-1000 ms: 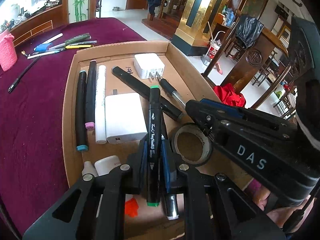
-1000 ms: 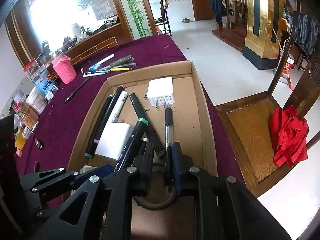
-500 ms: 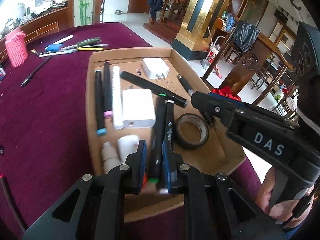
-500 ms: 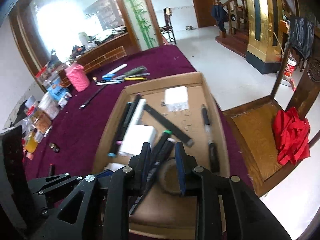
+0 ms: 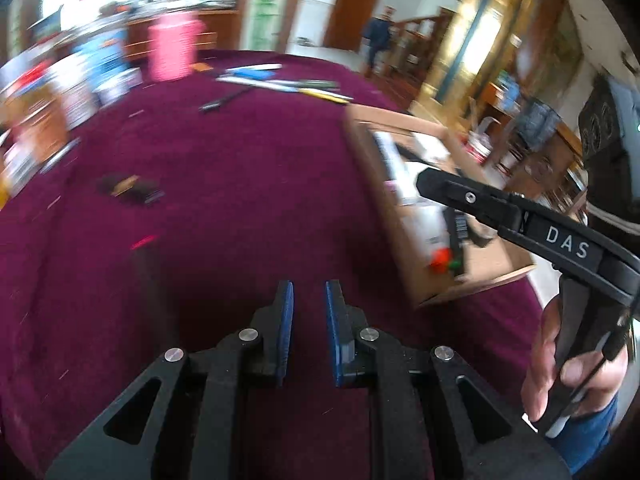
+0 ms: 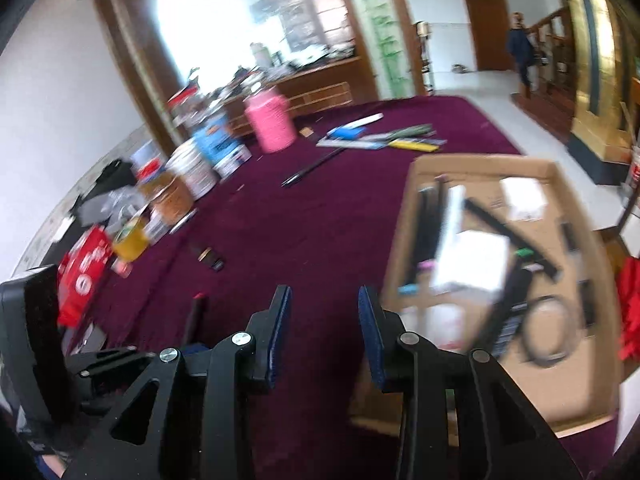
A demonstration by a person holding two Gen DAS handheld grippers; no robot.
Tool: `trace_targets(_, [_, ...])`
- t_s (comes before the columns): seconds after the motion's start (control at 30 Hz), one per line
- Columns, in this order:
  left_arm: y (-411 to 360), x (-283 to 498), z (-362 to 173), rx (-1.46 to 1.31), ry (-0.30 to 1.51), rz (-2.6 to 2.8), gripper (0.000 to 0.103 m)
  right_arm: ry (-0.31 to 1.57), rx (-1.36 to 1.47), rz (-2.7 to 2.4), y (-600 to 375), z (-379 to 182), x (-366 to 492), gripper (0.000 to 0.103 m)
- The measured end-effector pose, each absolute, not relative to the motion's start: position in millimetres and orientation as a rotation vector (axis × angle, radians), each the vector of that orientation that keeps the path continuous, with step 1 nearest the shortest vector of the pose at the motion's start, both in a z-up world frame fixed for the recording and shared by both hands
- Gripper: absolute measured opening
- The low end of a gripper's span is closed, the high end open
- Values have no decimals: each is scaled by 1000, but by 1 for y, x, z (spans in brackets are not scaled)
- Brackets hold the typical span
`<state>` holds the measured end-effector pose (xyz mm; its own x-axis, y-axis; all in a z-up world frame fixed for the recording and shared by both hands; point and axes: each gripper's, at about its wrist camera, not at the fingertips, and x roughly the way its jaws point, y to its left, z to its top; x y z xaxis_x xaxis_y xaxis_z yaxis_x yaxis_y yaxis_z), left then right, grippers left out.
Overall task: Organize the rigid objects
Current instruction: 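Grasp a black red-capped marker on the table with the left tool, then grasp the black-and-gold lipstick with the right tool while the left tool holds the marker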
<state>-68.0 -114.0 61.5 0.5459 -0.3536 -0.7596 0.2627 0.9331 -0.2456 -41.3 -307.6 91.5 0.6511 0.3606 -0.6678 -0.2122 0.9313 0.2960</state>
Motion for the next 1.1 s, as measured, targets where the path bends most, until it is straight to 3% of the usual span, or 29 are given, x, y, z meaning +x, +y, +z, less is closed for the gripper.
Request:
trace_targets(0.23, [-41, -73, 32, -221, 999, -220, 13, 871, 175, 424, -255, 61, -36, 30])
trace_targets(0.67, [-72, -53, 15, -101, 1005, -159, 17, 877, 169, 377, -283, 58, -41, 30])
trace_targets(0.77, [-62, -54, 16, -79, 998, -140, 12, 874, 155, 380, -279, 60, -39, 30])
trace_targets(1.1, [38, -62, 13, -213, 944, 54, 12, 889, -31, 517, -203, 72, -15, 30])
